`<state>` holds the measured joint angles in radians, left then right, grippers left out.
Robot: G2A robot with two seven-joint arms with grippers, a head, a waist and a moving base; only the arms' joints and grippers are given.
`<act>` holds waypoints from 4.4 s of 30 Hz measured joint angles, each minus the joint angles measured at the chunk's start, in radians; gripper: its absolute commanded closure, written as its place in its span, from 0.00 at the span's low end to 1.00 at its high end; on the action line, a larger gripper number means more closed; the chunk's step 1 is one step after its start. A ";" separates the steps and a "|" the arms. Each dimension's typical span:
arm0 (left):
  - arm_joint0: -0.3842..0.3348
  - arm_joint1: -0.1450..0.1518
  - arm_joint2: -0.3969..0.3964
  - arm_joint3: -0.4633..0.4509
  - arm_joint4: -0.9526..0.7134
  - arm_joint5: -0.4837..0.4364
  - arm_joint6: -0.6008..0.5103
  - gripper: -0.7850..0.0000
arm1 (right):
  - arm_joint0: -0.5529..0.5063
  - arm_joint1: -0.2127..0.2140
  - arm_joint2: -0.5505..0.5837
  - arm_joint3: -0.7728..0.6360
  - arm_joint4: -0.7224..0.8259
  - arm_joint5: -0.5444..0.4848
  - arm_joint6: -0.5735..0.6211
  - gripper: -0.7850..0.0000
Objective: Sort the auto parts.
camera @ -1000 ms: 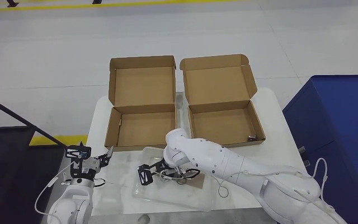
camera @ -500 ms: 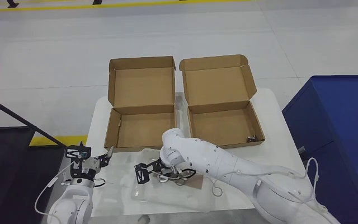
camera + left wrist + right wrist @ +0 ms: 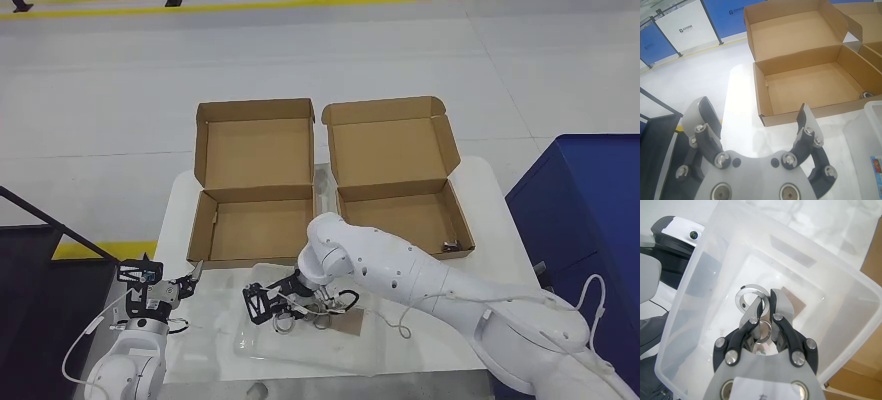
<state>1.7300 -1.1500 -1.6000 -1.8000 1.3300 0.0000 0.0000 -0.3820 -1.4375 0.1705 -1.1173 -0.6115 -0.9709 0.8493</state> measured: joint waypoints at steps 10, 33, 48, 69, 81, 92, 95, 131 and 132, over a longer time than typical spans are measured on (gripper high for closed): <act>0.000 0.000 0.000 0.000 0.000 0.000 0.000 0.00 | -0.016 0.005 0.011 -0.005 0.025 -0.015 -0.030 1.00; 0.000 0.000 0.000 0.000 0.000 0.000 0.000 0.00 | -0.125 0.389 0.170 -0.347 0.290 -0.041 -0.568 1.00; 0.000 0.000 0.000 0.000 0.000 0.000 0.000 0.00 | -0.153 0.385 0.132 -0.583 0.758 -0.041 -0.559 1.00; 0.000 0.000 0.000 0.000 0.000 0.000 0.000 0.00 | -0.244 0.400 0.241 -0.786 1.302 -0.041 -0.399 1.00; 0.000 0.000 0.000 0.000 0.000 0.000 0.000 0.00 | -0.359 0.387 0.400 -0.787 1.967 0.085 0.085 1.00; 0.000 0.000 0.000 0.000 0.000 0.000 0.000 0.00 | -0.416 0.354 0.353 -0.875 2.193 0.331 0.127 1.00; 0.000 0.000 0.000 0.000 0.000 0.000 0.000 0.00 | -0.429 0.332 0.337 -0.849 2.298 0.470 0.174 1.00; 0.000 0.000 0.000 0.000 0.000 0.000 0.000 0.00 | -0.538 0.238 0.711 -0.817 0.741 0.369 -0.315 1.00; 0.000 0.000 0.000 0.000 0.000 0.000 0.000 0.00 | -0.542 0.239 0.717 -0.825 0.705 0.386 -0.317 1.00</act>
<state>1.7300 -1.1500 -1.6000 -1.8000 1.3300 0.0000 0.0000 -0.9244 -1.1983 0.8876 -1.9424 0.0935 -0.5849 0.5324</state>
